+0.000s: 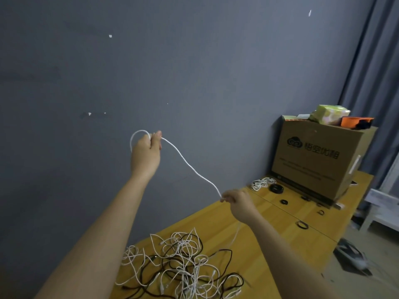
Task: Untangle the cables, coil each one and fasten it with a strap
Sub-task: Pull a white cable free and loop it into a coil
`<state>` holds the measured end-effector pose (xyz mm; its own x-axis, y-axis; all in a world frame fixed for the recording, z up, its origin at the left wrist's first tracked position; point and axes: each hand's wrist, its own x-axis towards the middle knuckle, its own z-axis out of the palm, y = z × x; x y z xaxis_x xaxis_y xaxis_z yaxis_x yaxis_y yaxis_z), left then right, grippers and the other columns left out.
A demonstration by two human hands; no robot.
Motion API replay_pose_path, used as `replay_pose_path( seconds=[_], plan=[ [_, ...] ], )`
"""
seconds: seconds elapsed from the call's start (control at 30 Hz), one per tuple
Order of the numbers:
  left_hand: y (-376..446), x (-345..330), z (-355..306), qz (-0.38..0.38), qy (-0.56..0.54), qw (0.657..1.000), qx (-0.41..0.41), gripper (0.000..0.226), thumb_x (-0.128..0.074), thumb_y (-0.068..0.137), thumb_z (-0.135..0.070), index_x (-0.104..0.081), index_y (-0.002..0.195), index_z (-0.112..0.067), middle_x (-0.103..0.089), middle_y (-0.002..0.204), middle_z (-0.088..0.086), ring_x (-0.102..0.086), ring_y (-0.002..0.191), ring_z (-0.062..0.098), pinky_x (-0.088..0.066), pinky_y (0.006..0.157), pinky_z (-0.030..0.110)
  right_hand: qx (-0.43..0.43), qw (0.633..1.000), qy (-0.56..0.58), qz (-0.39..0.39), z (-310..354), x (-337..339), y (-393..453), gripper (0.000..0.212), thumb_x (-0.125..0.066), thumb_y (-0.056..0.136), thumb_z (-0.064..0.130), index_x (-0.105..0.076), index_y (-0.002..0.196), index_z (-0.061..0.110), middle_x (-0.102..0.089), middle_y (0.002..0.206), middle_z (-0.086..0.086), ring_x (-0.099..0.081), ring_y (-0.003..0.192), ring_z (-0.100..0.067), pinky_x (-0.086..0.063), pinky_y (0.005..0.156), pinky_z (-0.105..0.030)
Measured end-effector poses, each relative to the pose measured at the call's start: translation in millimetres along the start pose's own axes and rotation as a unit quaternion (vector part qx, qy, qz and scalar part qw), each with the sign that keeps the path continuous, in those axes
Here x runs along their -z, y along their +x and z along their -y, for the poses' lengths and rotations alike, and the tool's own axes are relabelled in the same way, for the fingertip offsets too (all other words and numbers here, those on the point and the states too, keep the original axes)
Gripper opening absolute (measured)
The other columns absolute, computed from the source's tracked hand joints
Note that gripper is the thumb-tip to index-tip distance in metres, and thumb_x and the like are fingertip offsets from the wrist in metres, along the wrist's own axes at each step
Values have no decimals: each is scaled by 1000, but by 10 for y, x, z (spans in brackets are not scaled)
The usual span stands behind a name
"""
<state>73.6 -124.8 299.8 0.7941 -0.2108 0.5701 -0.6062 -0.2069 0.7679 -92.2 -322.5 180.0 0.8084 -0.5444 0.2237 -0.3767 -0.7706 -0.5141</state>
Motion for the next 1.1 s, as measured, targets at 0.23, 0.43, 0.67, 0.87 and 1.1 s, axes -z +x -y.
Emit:
replay_pose_path(
  seconds=[0.23,0.43,0.67,0.87,1.1],
  plan=[
    [-111,-218,-196,56,26,998,-27,44,-39,102,-38,-41,62,-19,-47,59,-3,-46,62,26,-33,63,34,26,869,469,155,681,-4,-260,26,-55,76,15,-53,101,8,-65,97,-4,-62,101,-15,-47,92,-23],
    [-199,-225,-115,80,64,995,-16,44,-37,102,-40,-45,66,-16,-48,61,-3,-46,60,20,-28,62,32,-160,810,565,11,556,130,-97,23,-44,102,19,-54,97,-1,-53,58,-6,-54,53,-17,-53,69,-35],
    [-304,-291,-150,132,97,984,-75,43,-39,101,-42,-43,65,-20,-53,65,-2,-52,67,25,-38,65,34,33,976,184,-111,567,141,-237,61,-50,93,6,-27,148,18,-34,150,-1,-31,139,-18,-26,114,-34],
    [-392,-458,-192,180,76,976,-98,41,-43,100,-40,-42,64,-20,-47,63,-8,-54,72,28,-39,69,36,56,933,355,-3,779,-197,-369,18,-43,102,19,-47,117,27,-59,78,-3,-59,70,-12,-52,75,-27],
    [-386,-226,114,270,133,952,-52,42,-59,89,-48,-38,70,-16,-45,69,-1,-45,63,19,-34,59,33,63,978,69,-187,219,105,-156,30,-40,101,32,-63,102,14,-59,78,-3,-51,67,-18,-39,59,-35]
  ],
)
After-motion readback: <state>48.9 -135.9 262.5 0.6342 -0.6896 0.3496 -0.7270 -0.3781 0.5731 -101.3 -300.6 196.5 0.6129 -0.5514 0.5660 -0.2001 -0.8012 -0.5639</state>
